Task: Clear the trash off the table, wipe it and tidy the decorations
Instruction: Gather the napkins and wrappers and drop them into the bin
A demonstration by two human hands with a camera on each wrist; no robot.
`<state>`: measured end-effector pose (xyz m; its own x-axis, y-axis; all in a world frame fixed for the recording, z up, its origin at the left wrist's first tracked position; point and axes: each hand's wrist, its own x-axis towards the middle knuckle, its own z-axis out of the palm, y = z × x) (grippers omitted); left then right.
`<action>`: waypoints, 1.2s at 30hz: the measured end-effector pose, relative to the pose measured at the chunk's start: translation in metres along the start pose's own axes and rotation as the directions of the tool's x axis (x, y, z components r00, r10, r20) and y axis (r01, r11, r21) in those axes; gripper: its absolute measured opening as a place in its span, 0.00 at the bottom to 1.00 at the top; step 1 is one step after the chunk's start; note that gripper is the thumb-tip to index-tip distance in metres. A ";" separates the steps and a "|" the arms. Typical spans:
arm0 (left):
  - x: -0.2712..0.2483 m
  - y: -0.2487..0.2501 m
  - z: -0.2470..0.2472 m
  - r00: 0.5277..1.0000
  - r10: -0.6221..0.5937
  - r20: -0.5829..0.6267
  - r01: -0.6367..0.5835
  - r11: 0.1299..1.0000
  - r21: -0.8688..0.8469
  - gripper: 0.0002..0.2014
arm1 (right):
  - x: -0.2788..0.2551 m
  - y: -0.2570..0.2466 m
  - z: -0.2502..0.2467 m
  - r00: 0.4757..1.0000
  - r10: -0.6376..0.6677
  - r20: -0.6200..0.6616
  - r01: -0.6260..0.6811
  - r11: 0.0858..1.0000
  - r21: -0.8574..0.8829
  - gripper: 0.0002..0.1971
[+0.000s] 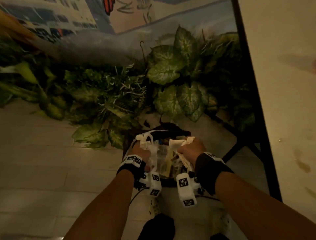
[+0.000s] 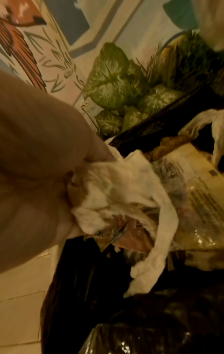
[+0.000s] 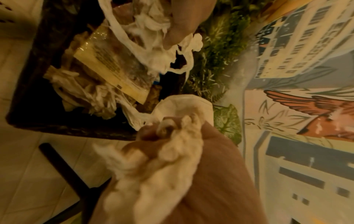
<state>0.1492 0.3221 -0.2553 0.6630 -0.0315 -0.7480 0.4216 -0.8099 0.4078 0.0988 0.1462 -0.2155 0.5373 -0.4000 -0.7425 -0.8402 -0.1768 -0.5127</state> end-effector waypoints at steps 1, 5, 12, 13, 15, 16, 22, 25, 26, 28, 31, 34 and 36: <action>0.004 -0.003 0.003 0.999 0.009 0.039 -0.012 0.998 0.069 0.22 | 0.008 0.003 0.007 1.000 0.019 -0.008 -0.019 1.000 -0.009 0.18; 0.005 -0.008 0.004 0.981 0.007 0.196 -0.039 0.987 0.158 0.27 | 0.030 0.006 0.030 0.998 0.050 -0.040 -0.051 0.998 -0.031 0.19; -0.003 -0.021 -0.008 0.980 0.048 0.193 -0.090 0.973 0.214 0.16 | 0.062 0.015 0.058 0.992 0.035 0.125 -0.012 0.984 -0.177 0.37; -0.004 -0.020 -0.012 0.986 0.033 0.164 -0.065 0.979 0.195 0.11 | 0.064 0.018 0.059 0.986 0.077 0.148 -0.052 0.985 -0.162 0.43; -0.005 -0.023 -0.018 0.998 0.010 0.056 -0.015 0.995 0.096 0.06 | 0.066 0.022 0.057 0.976 0.139 0.166 -0.117 0.984 -0.136 0.50; -0.005 -0.023 -0.020 1.000 0.005 0.004 -0.005 0.999 0.049 0.05 | 0.063 0.021 0.053 0.975 0.152 0.164 -0.131 0.983 -0.132 0.48; -0.028 0.016 -0.052 0.986 0.037 -0.165 -0.041 0.999 -0.020 0.12 | 0.016 -0.017 0.007 0.987 -0.013 0.160 0.037 0.988 -0.149 0.22; -0.045 0.043 -0.068 0.966 0.110 -0.232 -0.124 0.991 -0.045 0.09 | -0.021 -0.041 -0.019 0.961 -0.103 0.255 0.134 0.985 -0.109 0.08; -0.054 0.056 -0.072 0.955 0.130 -0.265 -0.151 0.987 -0.062 0.07 | -0.036 -0.047 -0.032 0.949 -0.141 0.282 0.179 0.978 -0.111 0.06; -0.072 0.084 -0.080 0.926 0.189 -0.326 -0.226 0.971 -0.079 0.05 | -0.069 -0.056 -0.065 0.918 -0.230 0.322 0.279 0.953 -0.114 0.05; -0.108 0.136 -0.088 0.894 0.265 -0.363 -0.335 0.931 -0.147 0.03 | -0.116 -0.062 -0.130 0.852 -0.371 0.369 0.468 0.856 -0.220 0.07; -0.148 0.197 -0.080 0.843 0.388 -0.373 -0.473 0.865 -0.170 0.02 | -0.151 -0.057 -0.212 0.799 -0.476 0.369 0.591 0.737 -0.329 0.08; -0.177 0.238 -0.062 0.798 0.489 -0.352 -0.565 0.810 -0.157 0.05 | -0.164 -0.044 -0.271 0.799 -0.514 0.312 0.598 0.736 -0.317 0.08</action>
<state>0.1708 0.1718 0.0063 0.9530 -0.2147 -0.2138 0.0643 -0.5460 0.8353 0.0276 -0.0242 0.0453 0.8844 0.0516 -0.4639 -0.3211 -0.6543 -0.6847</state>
